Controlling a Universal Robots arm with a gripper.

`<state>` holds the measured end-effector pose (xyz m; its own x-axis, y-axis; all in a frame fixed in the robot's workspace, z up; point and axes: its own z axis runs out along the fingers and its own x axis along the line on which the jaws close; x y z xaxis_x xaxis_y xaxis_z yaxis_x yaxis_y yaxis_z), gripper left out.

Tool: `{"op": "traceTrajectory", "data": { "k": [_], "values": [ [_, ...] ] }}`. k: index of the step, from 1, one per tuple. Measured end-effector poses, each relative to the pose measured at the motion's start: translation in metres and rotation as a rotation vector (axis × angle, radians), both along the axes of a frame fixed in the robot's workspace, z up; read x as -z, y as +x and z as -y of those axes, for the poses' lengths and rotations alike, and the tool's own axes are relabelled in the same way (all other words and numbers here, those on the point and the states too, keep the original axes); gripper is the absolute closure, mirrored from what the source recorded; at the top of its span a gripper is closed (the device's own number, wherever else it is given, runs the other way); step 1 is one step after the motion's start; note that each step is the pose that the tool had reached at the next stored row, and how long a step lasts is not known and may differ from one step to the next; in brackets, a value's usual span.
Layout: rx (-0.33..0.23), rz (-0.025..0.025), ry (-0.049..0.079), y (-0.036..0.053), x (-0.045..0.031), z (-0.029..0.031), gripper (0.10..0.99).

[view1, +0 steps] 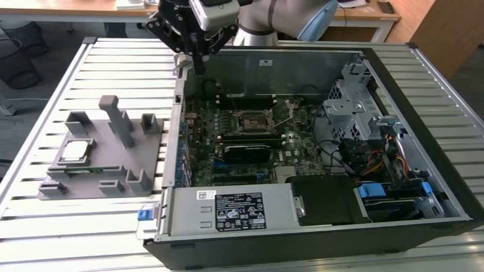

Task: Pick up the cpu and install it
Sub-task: 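Reach for the cpu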

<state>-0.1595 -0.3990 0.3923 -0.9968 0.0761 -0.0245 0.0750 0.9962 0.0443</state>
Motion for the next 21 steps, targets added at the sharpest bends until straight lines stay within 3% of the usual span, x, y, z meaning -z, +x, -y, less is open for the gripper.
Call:
{"op": "traceTrajectory", "data": {
  "k": [21],
  "values": [
    [0.000,0.0000,0.000,-0.0550,0.0003,0.0000,0.980]
  ]
}}
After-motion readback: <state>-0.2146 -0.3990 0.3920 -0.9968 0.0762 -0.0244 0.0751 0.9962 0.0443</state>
